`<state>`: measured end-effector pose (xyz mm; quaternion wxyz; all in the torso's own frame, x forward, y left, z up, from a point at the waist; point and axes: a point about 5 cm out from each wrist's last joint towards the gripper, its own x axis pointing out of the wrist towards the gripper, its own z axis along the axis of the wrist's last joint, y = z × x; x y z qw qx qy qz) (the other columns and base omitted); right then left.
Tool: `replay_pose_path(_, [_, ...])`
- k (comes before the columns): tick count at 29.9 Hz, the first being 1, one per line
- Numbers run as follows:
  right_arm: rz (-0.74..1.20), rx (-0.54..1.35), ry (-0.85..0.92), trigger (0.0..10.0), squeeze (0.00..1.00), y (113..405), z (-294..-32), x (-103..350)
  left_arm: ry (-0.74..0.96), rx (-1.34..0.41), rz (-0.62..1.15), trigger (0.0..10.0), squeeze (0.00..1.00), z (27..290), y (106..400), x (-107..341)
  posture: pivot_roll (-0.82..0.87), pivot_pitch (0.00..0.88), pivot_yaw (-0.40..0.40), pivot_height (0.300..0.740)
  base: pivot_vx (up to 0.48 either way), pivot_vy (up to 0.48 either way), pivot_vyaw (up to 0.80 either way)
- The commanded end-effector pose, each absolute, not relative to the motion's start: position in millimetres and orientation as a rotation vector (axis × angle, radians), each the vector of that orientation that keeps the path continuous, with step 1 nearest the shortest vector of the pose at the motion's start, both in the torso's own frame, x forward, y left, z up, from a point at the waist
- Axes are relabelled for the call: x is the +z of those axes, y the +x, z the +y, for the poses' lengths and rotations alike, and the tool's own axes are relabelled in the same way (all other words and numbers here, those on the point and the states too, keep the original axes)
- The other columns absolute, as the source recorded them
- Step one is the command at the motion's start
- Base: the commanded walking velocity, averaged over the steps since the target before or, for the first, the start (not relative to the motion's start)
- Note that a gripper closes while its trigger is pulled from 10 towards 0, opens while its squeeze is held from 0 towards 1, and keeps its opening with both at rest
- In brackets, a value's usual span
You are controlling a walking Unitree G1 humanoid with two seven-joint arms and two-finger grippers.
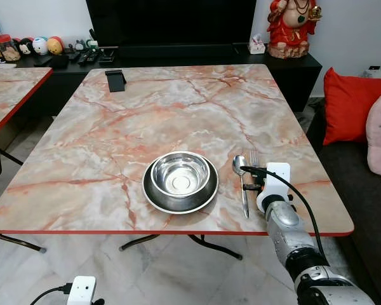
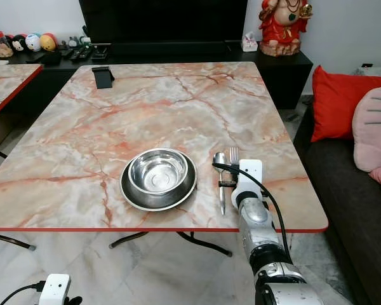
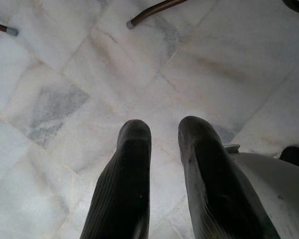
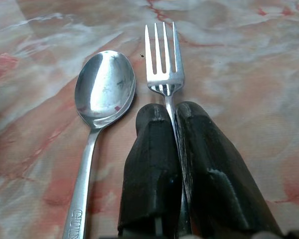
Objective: Setting the table
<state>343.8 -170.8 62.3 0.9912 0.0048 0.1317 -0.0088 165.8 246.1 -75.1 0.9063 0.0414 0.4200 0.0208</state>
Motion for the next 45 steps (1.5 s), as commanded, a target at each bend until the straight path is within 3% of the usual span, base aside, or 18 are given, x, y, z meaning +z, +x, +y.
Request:
replay_pose_path(1, [0.295,-0.022,0.008,10.0,0.19,343.2,-169.5,58.7,0.09,0.056,0.868,10.0,0.0,249.3,164.1,-74.9,0.06,0.0,0.032,0.724,0.0,0.0,0.0])
replay_pose_path(13, [0.298,-0.024,0.013,10.0,0.21,343.4,-169.4,58.5,0.092,0.056,0.868,10.0,0.0,250.1,163.7,-74.8,0.06,0.0,0.035,0.724,0.0,0.0,0.0])
replay_pose_path(14, [0.298,-0.021,0.015,10.0,0.61,343.5,-168.9,58.4,0.093,0.055,0.868,10.0,0.0,250.1,163.8,-74.7,0.06,0.0,0.035,0.724,0.0,0.0,0.0])
replay_pose_path(16, [0.299,-0.02,0.016,10.0,0.61,343.5,-168.8,58.3,0.093,0.055,0.867,10.0,0.0,250.1,164.0,-74.6,0.06,0.0,0.035,0.724,0.0,0.0,0.0])
replay_pose_path(17, [0.301,-0.021,0.014,10.0,0.71,343.5,-168.8,58.2,0.093,0.054,0.867,10.0,0.0,249.9,164.2,-74.6,0.06,0.0,0.035,0.724,0.0,0.0,0.0])
replay_pose_path(25, [0.305,-0.015,0.018,10.0,0.71,343.4,-167.5,57.6,0.093,0.054,0.865,10.0,0.0,249.5,164.9,-74.4,0.06,0.0,0.035,0.724,0.0,0.0,0.0])
replay_pose_path(27, [0.306,-0.016,0.016,10.0,0.66,343.5,-167.3,57.7,0.093,0.054,0.865,10.0,0.0,249.5,165.0,-74.4,0.06,0.0,0.035,0.724,0.0,0.0,0.0])
replay_pose_path(28, [0.305,-0.016,0.015,10.0,0.43,343.9,-166.8,58.0,0.094,0.053,0.865,10.0,0.0,249.6,165.1,-74.3,0.06,0.0,0.036,0.724,0.0,0.0,0.0])
replay_pose_path(29, [0.305,-0.016,0.015,10.0,0.38,344.0,-166.6,58.1,0.094,0.053,0.865,10.0,0.0,249.6,165.2,-74.3,0.06,0.0,0.036,0.724,0.0,0.0,0.0])
replay_pose_path(30, [0.302,-0.017,0.015,10.0,0.18,344.3,-166.5,58.6,0.094,0.053,0.865,10.0,0.0,249.6,165.3,-74.2,0.06,0.0,0.036,0.724,0.0,0.0,0.0])
replay_pose_path(31, [0.3,-0.017,0.015,10.0,0.18,344.4,-166.4,58.9,0.094,0.053,0.865,10.0,0.0,249.6,165.4,-74.2,0.06,0.0,0.037,0.724,0.0,0.0,0.0])
replay_pose_path(32, [0.293,-0.02,0.01,10.0,0.0,344.9,-166.6,60.0,0.094,0.053,0.865,10.0,0.0,249.6,165.6,-74.1,0.06,0.0,0.037,0.724,0.0,0.0,0.0])
replay_pose_path(45, [0.16,-0.055,0.022,10.0,0.0,354.4,-171.0,83.9,0.102,0.041,0.865,10.0,0.0,248.4,166.4,-74.1,0.06,0.0,0.039,0.724,0.0,0.0,0.0])
